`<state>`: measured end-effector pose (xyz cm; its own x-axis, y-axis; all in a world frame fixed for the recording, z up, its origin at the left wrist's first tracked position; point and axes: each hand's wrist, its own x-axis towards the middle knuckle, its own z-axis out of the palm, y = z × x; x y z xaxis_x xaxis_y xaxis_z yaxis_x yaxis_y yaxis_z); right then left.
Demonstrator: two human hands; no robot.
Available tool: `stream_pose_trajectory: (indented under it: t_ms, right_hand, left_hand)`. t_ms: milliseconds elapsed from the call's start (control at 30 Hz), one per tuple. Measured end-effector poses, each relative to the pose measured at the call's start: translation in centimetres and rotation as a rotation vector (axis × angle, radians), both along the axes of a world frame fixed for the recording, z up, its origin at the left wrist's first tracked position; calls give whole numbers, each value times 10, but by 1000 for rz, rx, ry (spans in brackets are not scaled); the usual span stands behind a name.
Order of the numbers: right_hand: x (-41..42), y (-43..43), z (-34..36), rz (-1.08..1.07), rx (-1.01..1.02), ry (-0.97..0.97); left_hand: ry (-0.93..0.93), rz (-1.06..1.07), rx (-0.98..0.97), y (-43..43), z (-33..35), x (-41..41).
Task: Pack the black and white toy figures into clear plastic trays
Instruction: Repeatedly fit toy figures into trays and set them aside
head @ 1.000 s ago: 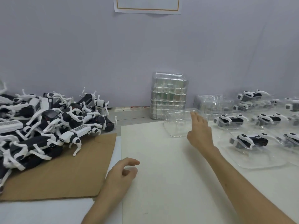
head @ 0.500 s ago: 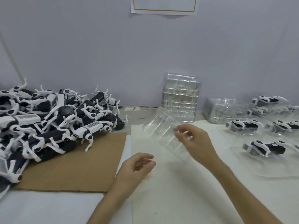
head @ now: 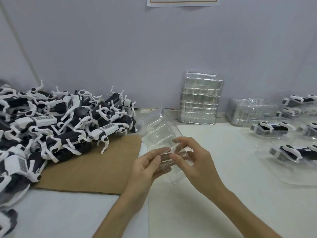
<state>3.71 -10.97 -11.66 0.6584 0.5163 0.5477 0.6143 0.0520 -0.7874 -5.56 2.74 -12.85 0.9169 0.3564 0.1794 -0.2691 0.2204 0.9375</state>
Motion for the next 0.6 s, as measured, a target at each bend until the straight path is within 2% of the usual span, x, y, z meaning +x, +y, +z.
stream_pose_trajectory:
  t_ms: [100,367,600]
  right_hand:
    - [2,0,0,15,0,1]
    - [3,2,-4,10,-41,-116]
    - [4,1,-5,23,-39,-102]
  left_hand:
    - [-24,-13,-69,-2,1,0]
    - [-34,155,-61,-7,-3,1]
    - [17,199,-68,-10,2,-1]
